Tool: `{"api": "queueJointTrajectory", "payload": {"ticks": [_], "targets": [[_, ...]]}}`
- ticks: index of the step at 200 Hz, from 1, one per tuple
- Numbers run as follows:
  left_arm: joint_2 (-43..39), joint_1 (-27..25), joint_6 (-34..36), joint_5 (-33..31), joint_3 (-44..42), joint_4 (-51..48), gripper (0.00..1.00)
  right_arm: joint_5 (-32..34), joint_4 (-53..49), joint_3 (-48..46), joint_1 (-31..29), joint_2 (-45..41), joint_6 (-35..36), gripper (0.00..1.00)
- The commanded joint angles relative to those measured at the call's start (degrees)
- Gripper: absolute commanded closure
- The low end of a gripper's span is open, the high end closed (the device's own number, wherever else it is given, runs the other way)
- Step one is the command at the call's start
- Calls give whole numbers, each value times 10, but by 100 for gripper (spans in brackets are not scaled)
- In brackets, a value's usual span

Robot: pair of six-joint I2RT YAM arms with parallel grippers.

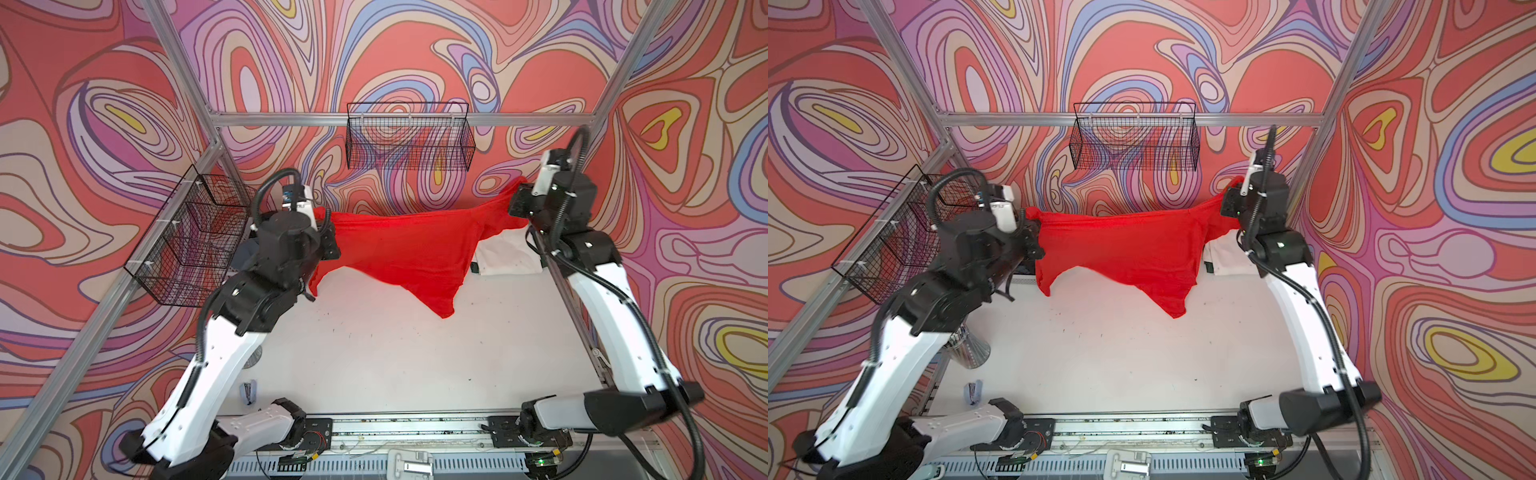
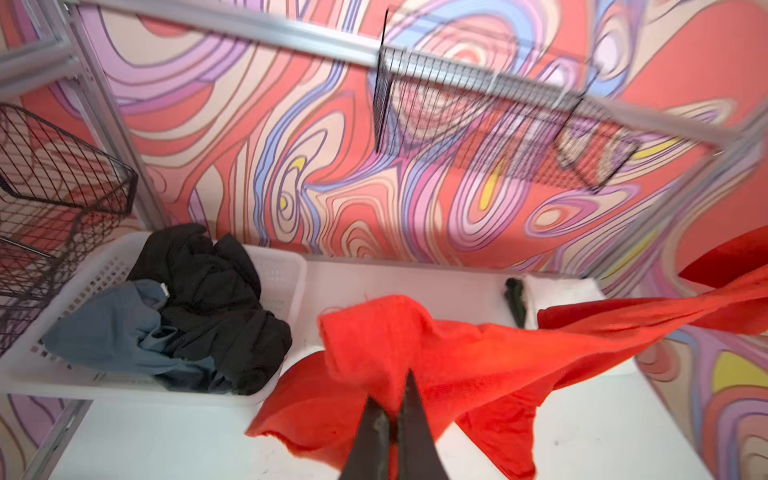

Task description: Fold and stack the t-shirts

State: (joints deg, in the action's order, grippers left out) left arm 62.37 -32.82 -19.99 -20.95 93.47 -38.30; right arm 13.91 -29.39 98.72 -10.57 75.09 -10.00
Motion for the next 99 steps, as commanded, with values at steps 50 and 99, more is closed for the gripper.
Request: {"api": "queueJointTrajectory", "payload": {"ticks": [50, 99], "targets": [[-56, -55, 18, -43, 53, -42, 100, 3, -56, 143, 2, -7, 14, 100], [-16, -54, 66, -166, 67, -35, 100, -33, -66, 230, -9, 111, 20, 100]]}}
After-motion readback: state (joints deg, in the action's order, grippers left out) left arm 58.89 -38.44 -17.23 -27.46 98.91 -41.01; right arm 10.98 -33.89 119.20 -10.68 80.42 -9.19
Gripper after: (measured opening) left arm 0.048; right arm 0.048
